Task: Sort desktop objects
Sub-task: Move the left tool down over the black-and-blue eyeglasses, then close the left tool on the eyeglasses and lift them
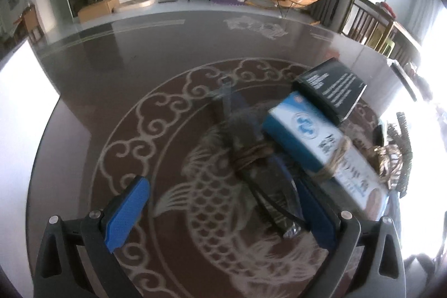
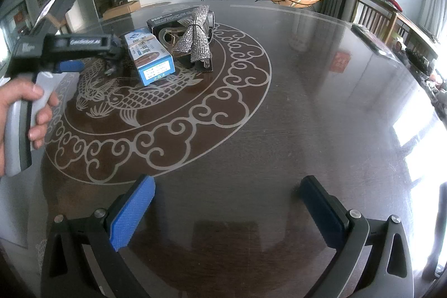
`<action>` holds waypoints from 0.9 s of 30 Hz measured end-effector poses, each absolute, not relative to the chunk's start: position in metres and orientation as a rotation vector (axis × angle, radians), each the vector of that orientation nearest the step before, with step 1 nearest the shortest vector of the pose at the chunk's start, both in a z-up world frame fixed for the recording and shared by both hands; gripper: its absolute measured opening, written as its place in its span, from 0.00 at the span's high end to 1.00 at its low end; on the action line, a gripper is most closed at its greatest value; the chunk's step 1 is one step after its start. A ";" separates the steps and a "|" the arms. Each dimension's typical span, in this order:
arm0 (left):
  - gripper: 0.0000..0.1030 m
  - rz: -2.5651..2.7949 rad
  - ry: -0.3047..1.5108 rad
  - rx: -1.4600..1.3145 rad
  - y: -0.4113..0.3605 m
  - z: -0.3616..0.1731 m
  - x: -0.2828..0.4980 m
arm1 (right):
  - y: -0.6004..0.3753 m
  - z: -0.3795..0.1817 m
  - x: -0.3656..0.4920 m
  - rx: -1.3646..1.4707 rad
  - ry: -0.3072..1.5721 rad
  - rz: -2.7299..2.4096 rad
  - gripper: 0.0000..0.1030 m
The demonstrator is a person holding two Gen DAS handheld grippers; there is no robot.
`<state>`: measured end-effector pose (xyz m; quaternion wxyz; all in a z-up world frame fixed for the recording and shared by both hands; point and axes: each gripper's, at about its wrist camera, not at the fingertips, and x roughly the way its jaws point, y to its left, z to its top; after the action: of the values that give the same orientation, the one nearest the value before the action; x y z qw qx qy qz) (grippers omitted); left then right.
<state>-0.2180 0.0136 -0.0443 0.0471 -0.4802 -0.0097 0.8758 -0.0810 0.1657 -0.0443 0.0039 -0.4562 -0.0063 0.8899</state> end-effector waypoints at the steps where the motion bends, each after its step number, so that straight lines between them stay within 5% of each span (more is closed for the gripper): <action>1: 0.00 2.668 -0.033 -1.472 0.009 -0.045 -0.220 | 0.166 -0.044 -0.081 -1.430 -0.020 2.789 0.00; 18: 0.00 2.655 0.105 -1.468 0.022 -0.049 -0.239 | 0.165 -0.044 -0.077 -1.429 -0.020 2.788 0.00; 20: 0.14 2.668 0.111 -1.424 0.020 -0.046 -0.235 | 0.166 -0.044 -0.078 -1.429 -0.020 2.788 0.00; 22: 0.50 2.681 0.121 -1.370 0.018 -0.042 -0.229 | 0.165 -0.044 -0.079 -1.430 -0.020 2.788 0.00; 24: 0.72 2.665 0.147 -1.357 0.017 -0.039 -0.225 | 0.166 -0.044 -0.079 -1.429 -0.020 2.788 0.00; 27: 0.72 2.658 0.185 -1.349 0.015 -0.037 -0.216 | 0.166 -0.044 -0.080 -1.430 -0.019 2.788 0.00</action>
<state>-0.2163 0.0146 -0.0369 0.0777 -0.4503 0.0619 0.8873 -0.0797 0.1658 -0.0439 0.0040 -0.4562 -0.0062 0.8898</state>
